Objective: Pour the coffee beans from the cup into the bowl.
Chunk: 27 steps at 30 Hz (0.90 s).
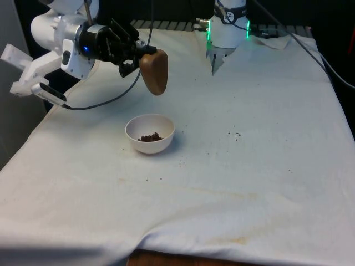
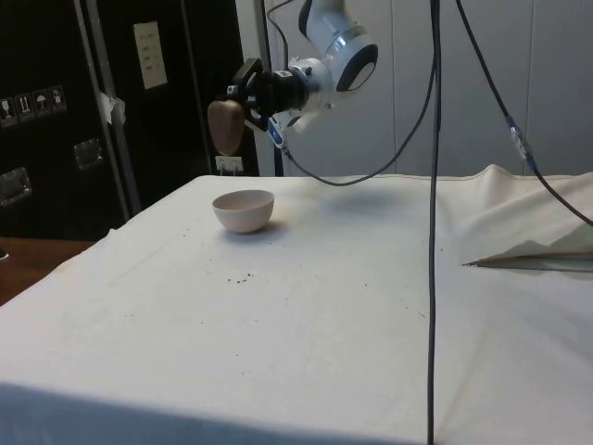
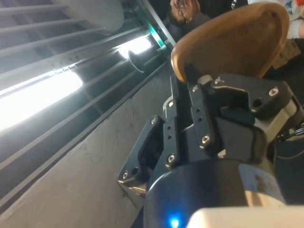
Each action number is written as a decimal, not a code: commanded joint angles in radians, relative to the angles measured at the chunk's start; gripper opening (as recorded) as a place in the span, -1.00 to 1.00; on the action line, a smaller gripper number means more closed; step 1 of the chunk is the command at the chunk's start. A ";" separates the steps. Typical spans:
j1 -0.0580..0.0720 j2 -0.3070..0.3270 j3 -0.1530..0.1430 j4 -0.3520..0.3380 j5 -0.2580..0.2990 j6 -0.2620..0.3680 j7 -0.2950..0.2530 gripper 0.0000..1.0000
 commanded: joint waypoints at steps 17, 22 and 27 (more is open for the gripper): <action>0.051 -0.006 -0.031 -0.008 -0.071 0.055 -0.047 -1.00; 0.052 -0.001 -0.029 -0.001 -0.082 0.049 -0.058 -1.00; 0.081 -0.007 -0.047 -0.009 -0.113 0.087 -0.071 -1.00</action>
